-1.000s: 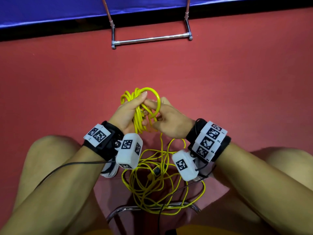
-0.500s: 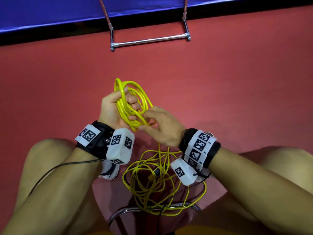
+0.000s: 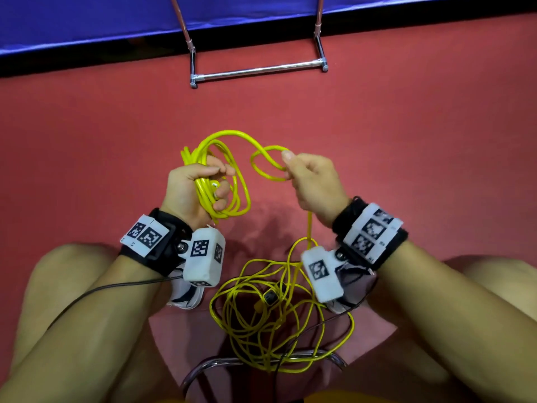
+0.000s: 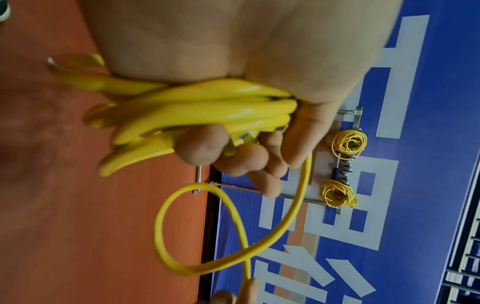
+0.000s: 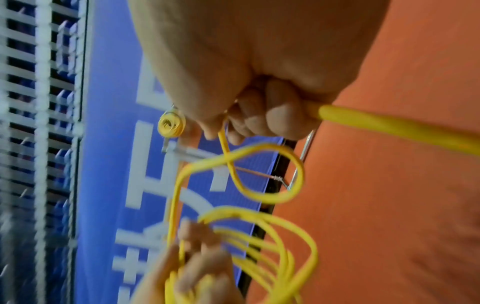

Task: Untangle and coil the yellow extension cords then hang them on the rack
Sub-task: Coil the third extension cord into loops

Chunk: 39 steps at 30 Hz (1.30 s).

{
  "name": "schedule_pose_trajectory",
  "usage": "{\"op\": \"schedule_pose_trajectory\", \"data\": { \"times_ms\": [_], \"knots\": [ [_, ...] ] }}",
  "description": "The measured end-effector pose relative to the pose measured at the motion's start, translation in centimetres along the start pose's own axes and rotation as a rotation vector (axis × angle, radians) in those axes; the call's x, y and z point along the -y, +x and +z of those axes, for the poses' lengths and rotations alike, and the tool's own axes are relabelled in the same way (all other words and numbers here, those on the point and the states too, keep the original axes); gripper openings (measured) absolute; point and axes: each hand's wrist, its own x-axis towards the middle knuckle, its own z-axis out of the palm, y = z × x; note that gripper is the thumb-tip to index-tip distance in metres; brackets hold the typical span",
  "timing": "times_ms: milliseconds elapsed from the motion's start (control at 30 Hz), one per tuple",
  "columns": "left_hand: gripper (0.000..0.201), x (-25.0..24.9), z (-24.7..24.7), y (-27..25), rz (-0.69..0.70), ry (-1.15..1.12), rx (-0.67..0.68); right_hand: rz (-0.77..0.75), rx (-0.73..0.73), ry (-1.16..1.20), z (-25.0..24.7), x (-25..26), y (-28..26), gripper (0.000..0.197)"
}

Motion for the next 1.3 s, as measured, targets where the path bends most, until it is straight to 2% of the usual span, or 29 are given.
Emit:
{"op": "schedule_pose_trajectory", "data": {
  "times_ms": [67,167,233,300,367,467,567,633,733,800,900,1000,1067,1133,1233,1300],
  "knots": [
    [0.022,-0.4,-0.4,0.2,0.045,-0.026,-0.077,0.201,0.045,0.095,-1.5,0.2,1.1,0.034],
    [0.016,-1.1,-0.8,0.3,0.088,-0.091,-0.132,0.261,0.109,-0.012,-3.1,0.2,1.7,0.025],
    [0.014,-1.4,-1.0,0.2,0.1,-0.12,-0.136,0.323,0.133,-0.15,-3.3,0.0,1.5,0.036],
    [0.017,-1.6,-1.2,0.3,0.097,-0.116,-0.139,0.452,0.161,-0.261,-3.4,-0.2,1.3,0.051],
    [0.024,-1.5,-1.4,0.4,0.091,-0.032,-0.138,0.579,0.178,-0.138,-3.3,-0.3,1.3,0.052],
    [0.016,-0.5,-1.8,0.6,0.16,0.357,-0.102,0.614,0.185,0.165,-2.9,0.3,1.4,0.038],
    [0.007,0.8,-1.9,0.4,0.162,0.725,-0.075,0.535,0.123,0.277,-2.4,1.2,1.5,0.021],
    [0.009,1.2,-1.7,0.2,0.141,0.843,-0.021,0.462,0.1,0.232,-1.8,1.5,1.6,0.02],
    [0.02,1.8,-1.0,-0.3,0.081,1.069,0.153,0.311,0.115,0.134,-1.3,1.0,1.6,0.022],
    [0.014,2.6,-0.8,-0.4,0.055,1.133,0.187,0.22,0.109,0.092,-1.1,1.1,1.1,0.02],
    [0.009,3.5,-0.3,-0.3,0.04,1.083,0.148,0.078,0.136,0.035,0.1,1.5,-0.4,0.013],
    [0.012,3.4,0.6,-0.6,0.029,0.991,0.211,-0.046,0.213,-0.013,1.8,1.3,-2.5,0.009],
    [0.011,3.4,0.9,-0.7,-0.057,0.797,0.206,-0.115,0.184,-0.085,2.5,0.6,-3.3,0.013],
    [0.013,3.2,0.8,-0.6,-0.205,0.5,0.12,-0.196,0.147,-0.167,2.5,0.1,-3.4,0.022],
    [0.016,2.4,1.0,-0.8,-0.366,0.139,0.108,-0.368,0.127,-0.29,2.4,0.0,-3.7,0.021],
    [0.034,2.3,0.6,-0.8,-0.416,0.074,0.134,-0.462,0.13,-0.322,2.5,0.0,-4.0,0.023]
  ]
}}
